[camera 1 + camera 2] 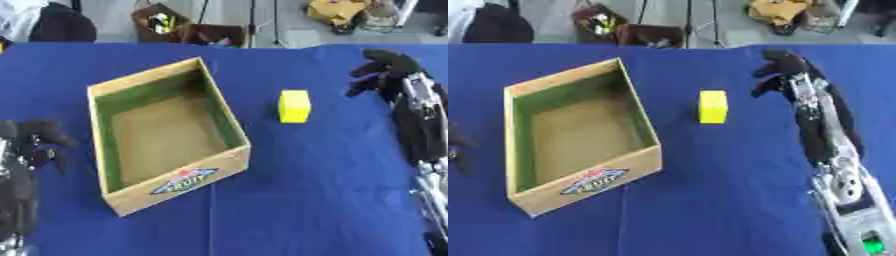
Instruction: Pick up objects on the table and place them in the box.
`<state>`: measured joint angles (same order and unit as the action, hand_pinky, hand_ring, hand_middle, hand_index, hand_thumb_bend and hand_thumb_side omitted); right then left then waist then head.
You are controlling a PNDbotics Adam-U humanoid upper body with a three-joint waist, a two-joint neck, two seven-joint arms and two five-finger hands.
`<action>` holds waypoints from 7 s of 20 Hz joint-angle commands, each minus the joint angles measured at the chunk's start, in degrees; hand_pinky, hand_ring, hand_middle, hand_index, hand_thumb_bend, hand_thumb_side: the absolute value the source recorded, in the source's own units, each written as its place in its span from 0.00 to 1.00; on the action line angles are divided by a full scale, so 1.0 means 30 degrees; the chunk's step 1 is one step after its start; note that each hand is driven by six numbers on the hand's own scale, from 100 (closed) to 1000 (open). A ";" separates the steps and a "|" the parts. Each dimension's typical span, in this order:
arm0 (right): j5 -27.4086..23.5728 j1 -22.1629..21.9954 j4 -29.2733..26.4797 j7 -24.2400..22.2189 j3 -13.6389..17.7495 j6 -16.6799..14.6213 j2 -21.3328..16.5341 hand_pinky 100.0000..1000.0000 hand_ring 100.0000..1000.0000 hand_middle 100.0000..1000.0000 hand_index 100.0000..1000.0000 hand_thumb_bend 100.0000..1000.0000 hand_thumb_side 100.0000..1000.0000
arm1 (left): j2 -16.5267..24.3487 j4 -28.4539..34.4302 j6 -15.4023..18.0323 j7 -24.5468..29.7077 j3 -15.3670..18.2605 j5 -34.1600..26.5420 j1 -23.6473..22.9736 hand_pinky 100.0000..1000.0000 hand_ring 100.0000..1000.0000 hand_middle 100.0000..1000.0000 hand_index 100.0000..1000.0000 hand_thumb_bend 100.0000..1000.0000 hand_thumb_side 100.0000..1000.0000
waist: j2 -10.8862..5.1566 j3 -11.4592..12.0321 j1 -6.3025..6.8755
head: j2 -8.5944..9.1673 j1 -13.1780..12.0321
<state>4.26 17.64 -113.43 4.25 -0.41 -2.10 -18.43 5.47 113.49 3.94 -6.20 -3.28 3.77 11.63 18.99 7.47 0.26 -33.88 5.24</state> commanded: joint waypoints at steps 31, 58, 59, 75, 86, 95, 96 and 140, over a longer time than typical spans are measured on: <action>1.0615 0.8383 0.3420 -0.9862 -0.2669 0.2183 -0.7722 0.81 0.80 0.85 0.97 0.00 0.33 | 0.0216 0.0369 -0.0161 0.0383 -0.0258 -0.0042 -0.0185 0.16 0.45 0.40 0.58 0.00 1.00 | -0.0387 0.0514 0.0036 | 0.0235 0.0912; 1.2382 1.1695 0.9984 -1.5861 -0.4648 0.0659 -0.7579 0.88 0.93 0.95 1.00 0.00 0.83 | 0.0293 0.0360 -0.0268 0.0690 -0.0443 -0.0053 -0.0254 0.15 0.45 0.40 0.58 0.00 1.00 | -0.0399 0.0846 -0.0094 | 0.0349 0.1247; 1.2298 1.1679 1.0068 -1.5991 -0.4701 0.0570 -0.7614 0.88 0.93 0.95 1.00 0.00 0.82 | 0.0292 0.0361 -0.0266 0.0700 -0.0445 -0.0051 -0.0244 0.15 0.45 0.40 0.58 0.00 1.00 | -0.0383 0.0853 -0.0099 | 0.0349 0.1242; 1.1057 1.1534 0.9981 -1.8009 -0.5053 -0.0004 -0.8139 0.86 0.92 0.97 1.00 0.00 0.66 | 0.0319 0.0331 -0.0274 0.0778 -0.0461 -0.0057 -0.0201 0.16 0.45 0.40 0.58 0.00 1.00 | -0.0372 0.0851 -0.0192 | 0.0337 0.1208; 1.0956 1.1039 1.0143 -1.8723 -0.5413 -0.0390 -0.8718 0.87 0.94 0.98 1.00 0.00 0.81 | 0.0296 0.0322 -0.0259 0.0812 -0.0460 0.0000 -0.0192 0.15 0.45 0.40 0.58 0.00 1.00 | -0.0244 0.0799 -0.0180 | 0.0344 0.1225; 1.1535 1.1077 1.0635 -1.8553 -0.5722 -0.0606 -0.8575 0.86 0.93 0.98 1.00 0.00 0.78 | 0.0239 0.0323 -0.0261 0.0881 -0.0497 0.0037 -0.0175 0.15 0.45 0.40 0.58 0.00 0.99 | -0.0114 0.0806 -0.0119 | 0.0421 0.1338; 1.1617 1.1098 1.0662 -1.8437 -0.5727 -0.0599 -0.8540 0.86 0.92 0.98 1.00 0.00 0.76 | 0.0233 0.0326 -0.0259 0.0885 -0.0499 0.0042 -0.0169 0.15 0.45 0.40 0.58 0.00 0.99 | -0.0098 0.0807 -0.0112 | 0.0435 0.1345; 1.5350 1.1728 1.2700 -1.5850 -0.5883 -0.1110 -0.8014 0.86 0.93 0.98 1.00 0.03 0.82 | 0.0002 0.0368 -0.0133 0.1122 -0.0604 0.0420 -0.0096 0.15 0.45 0.40 0.57 0.00 1.00 | 0.1001 0.1209 0.0050 | 0.1233 0.1763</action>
<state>49.57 51.89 -75.42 -43.44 -18.37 -5.23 -41.62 5.42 113.49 3.45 -2.98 -4.79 4.73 11.01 23.00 11.01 0.32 -30.88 10.31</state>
